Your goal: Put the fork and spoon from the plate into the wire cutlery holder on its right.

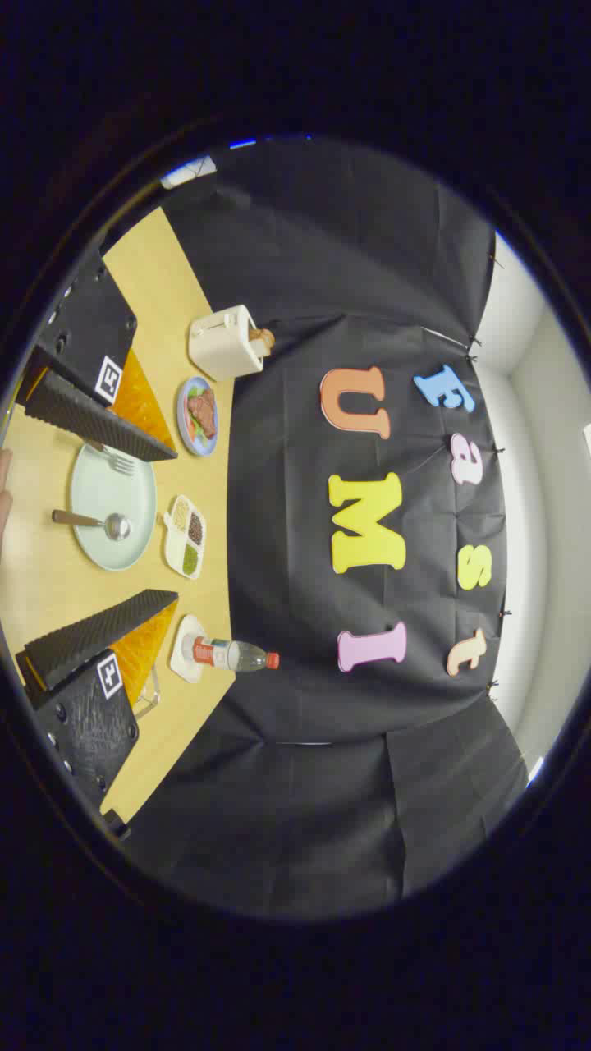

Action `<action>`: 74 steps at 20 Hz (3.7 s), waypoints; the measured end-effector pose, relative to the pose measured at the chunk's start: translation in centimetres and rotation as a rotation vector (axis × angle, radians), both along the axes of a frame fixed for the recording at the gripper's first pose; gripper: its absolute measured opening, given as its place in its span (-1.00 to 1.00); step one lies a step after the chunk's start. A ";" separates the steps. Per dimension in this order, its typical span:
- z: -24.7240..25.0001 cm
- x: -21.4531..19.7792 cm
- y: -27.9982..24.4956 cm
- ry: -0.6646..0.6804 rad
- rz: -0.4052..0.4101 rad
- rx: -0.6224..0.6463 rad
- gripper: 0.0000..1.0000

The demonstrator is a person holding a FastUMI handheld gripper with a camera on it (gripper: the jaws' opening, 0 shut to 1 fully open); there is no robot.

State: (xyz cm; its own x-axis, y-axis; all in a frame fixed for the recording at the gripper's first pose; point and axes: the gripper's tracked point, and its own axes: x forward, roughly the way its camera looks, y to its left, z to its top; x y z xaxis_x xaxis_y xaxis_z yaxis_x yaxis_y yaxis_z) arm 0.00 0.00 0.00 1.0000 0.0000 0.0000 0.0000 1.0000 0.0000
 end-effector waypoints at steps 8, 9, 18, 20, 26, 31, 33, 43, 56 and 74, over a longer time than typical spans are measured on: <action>1.1 -0.9 -0.9 -0.020 -0.023 0.005 0.88; 1.5 -1.1 -1.2 -0.026 -0.030 0.007 0.88; 4.0 -0.7 -3.7 -0.046 -0.085 -0.032 0.88; 3.5 -0.1 -3.8 -0.017 -0.086 -0.033 0.88; 0.5 3.1 -3.3 0.101 -0.082 -0.018 0.88; -4.1 6.9 -1.8 0.272 -0.069 -0.035 0.88; -6.2 8.3 -1.5 0.361 -0.067 -0.048 0.88; -12.4 13.0 -1.1 0.612 -0.090 -0.069 0.80; -17.9 13.0 -0.2 0.945 -0.087 0.022 0.05; -12.5 11.7 -2.2 0.957 -0.035 0.077 -0.99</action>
